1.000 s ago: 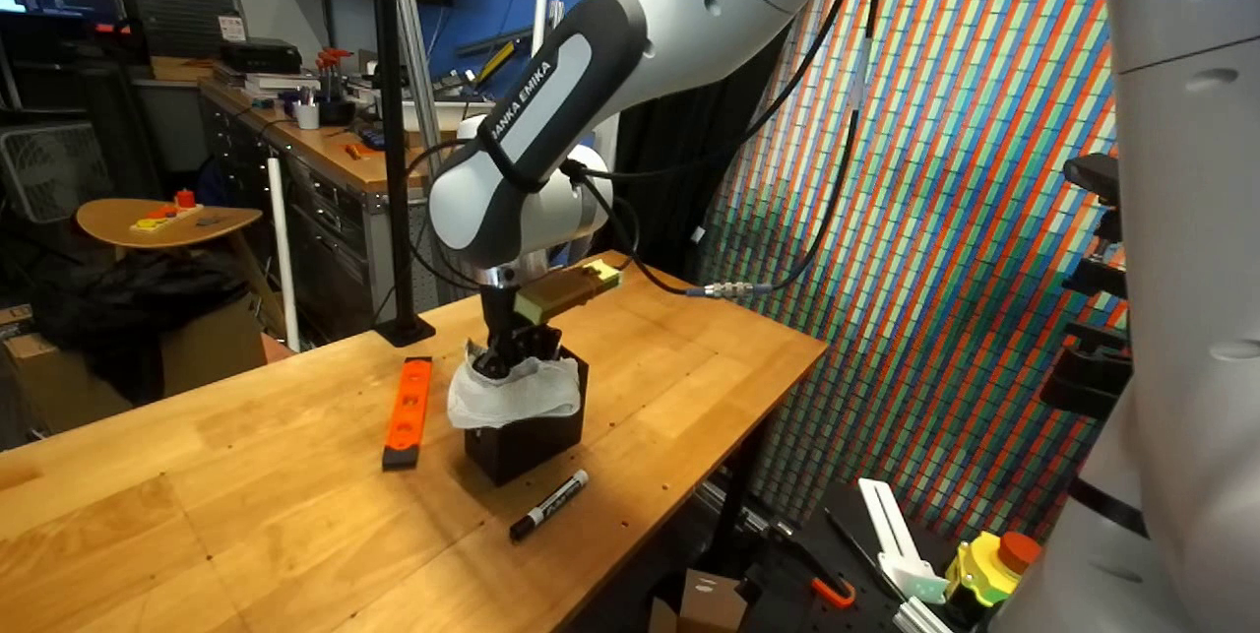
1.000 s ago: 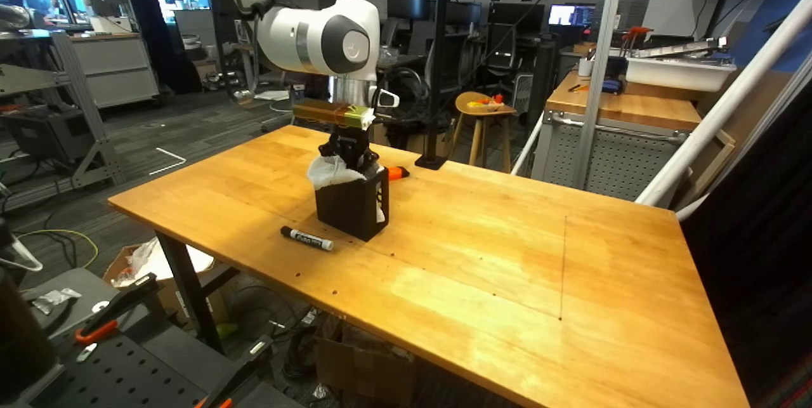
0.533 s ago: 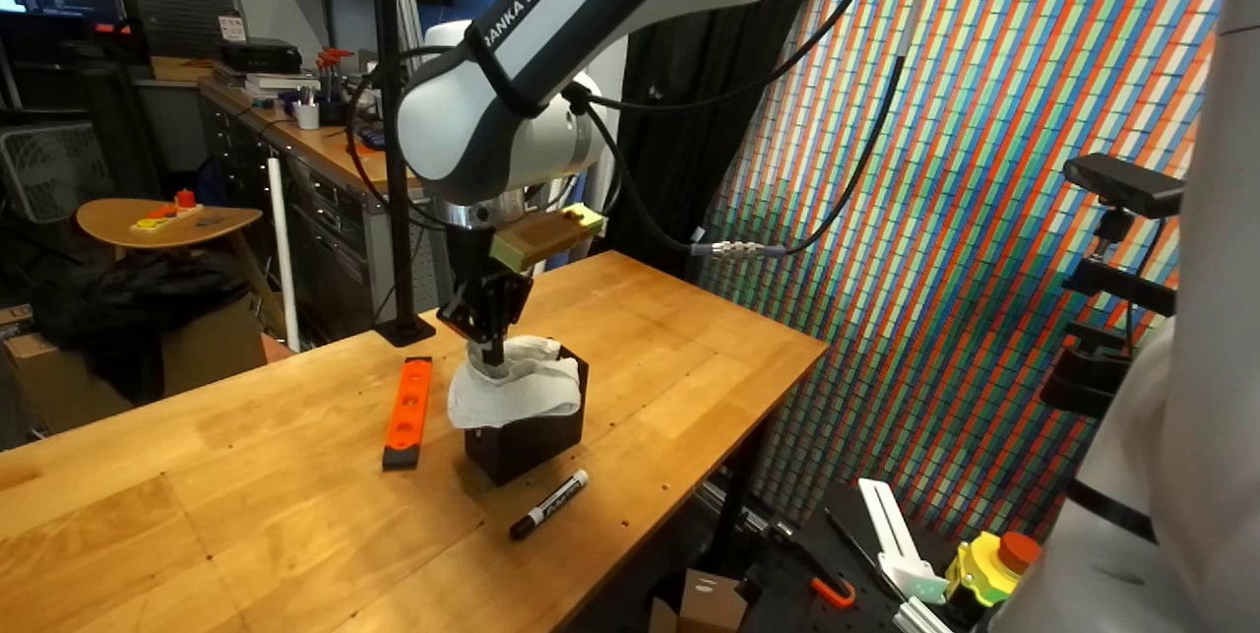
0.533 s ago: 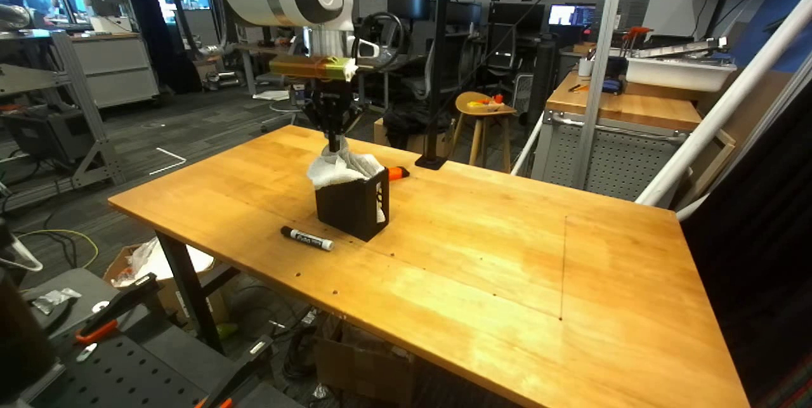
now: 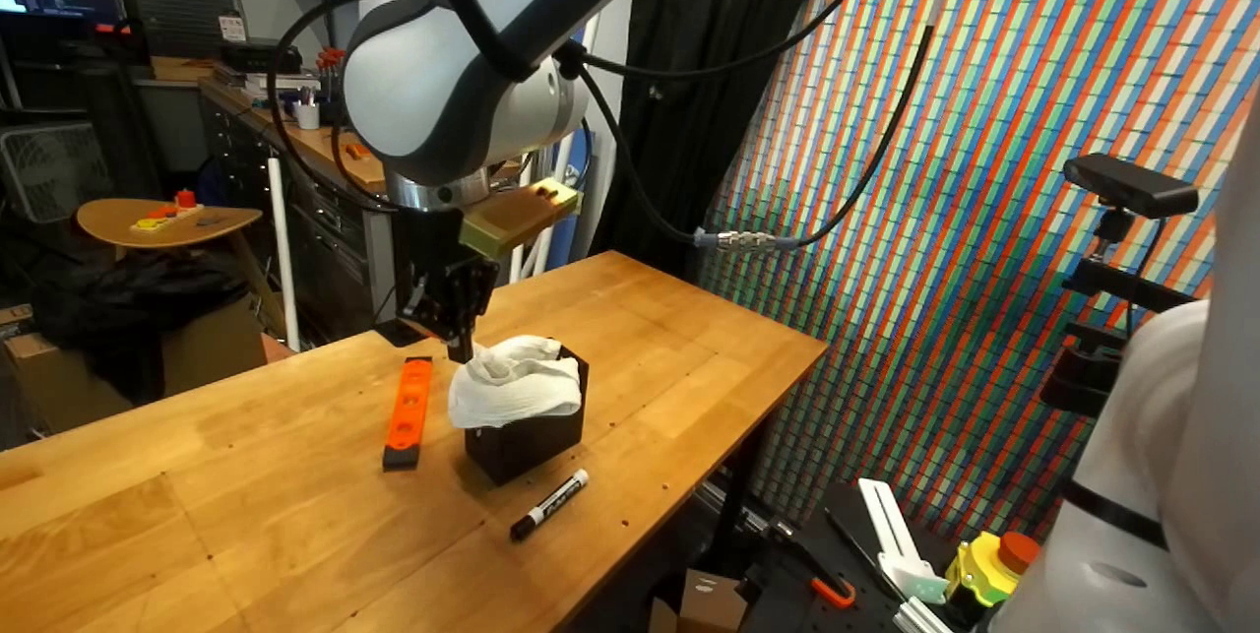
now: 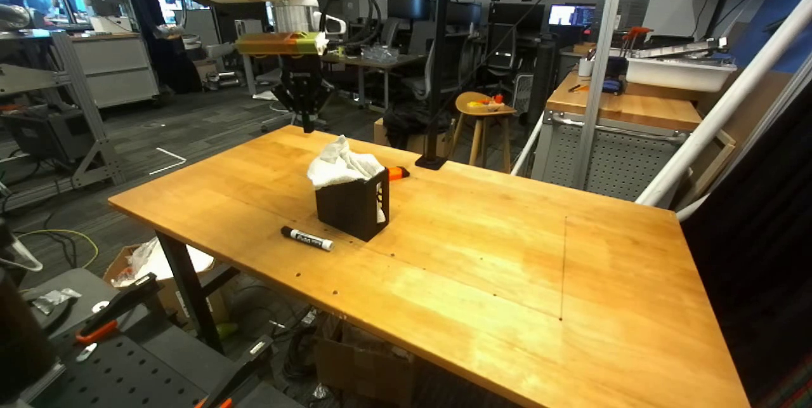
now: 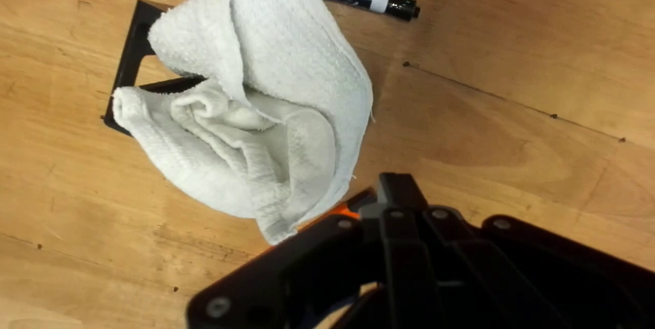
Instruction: Put the towel in the box
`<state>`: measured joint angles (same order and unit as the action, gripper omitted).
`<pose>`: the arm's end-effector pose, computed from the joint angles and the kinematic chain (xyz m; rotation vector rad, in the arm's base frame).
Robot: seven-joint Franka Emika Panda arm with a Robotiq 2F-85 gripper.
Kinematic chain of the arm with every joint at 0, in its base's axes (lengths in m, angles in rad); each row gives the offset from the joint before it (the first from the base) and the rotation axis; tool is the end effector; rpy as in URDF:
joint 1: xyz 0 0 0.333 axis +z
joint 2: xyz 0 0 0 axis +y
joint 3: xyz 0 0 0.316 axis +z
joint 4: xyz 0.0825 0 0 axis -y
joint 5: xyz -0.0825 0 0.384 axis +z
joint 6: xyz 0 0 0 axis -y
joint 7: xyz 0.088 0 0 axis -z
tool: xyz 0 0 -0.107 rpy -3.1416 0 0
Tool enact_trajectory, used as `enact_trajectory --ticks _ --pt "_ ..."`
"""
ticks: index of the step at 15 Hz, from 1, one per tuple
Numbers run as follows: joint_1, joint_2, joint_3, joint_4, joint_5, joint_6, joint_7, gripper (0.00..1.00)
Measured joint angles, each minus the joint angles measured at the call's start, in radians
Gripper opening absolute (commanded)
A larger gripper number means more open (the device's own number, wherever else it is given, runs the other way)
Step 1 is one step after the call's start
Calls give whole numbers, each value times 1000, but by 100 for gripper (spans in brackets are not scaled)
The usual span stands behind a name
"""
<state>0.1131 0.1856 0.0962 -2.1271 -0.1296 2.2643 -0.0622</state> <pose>0.5497 0.1126 0.3191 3.0096 0.5407 -0.0624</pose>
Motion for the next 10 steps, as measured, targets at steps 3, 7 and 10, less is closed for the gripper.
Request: enact_trajectory --ticks 3,7,10 --pt "9 -1 4 -19 -30 -7 -1 2" --pt "11 -1 7 -50 -65 -20 -9 2" --pt "11 -1 6 -74 -109 -29 -19 2"
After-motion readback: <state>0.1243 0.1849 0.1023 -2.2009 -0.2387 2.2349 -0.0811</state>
